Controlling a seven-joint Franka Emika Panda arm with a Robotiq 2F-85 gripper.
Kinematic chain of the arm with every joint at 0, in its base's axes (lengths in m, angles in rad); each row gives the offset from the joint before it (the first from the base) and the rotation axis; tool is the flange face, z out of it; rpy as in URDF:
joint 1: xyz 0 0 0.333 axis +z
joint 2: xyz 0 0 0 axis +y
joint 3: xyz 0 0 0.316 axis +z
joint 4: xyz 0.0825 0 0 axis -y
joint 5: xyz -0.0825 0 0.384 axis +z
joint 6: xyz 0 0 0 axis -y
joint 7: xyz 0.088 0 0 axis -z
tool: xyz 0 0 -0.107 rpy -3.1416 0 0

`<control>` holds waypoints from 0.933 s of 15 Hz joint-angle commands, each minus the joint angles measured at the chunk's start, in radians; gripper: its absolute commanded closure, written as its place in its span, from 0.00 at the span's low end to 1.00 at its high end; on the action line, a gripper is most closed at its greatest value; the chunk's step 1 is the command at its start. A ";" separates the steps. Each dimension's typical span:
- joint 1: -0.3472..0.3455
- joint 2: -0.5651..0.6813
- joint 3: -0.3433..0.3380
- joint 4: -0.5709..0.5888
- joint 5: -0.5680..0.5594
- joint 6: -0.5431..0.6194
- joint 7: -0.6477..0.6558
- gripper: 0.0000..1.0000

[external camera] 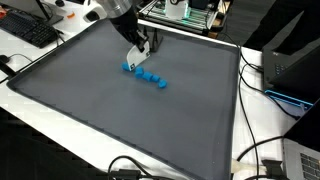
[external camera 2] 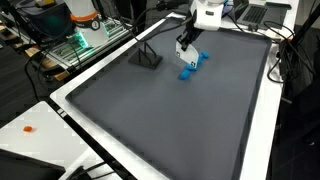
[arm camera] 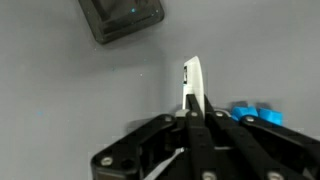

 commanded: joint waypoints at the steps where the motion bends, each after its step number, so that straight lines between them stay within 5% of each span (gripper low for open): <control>1: -0.016 -0.115 0.003 -0.105 0.060 0.016 0.056 0.99; 14: -0.024 -0.407 -0.021 -0.465 0.172 0.237 0.469 0.99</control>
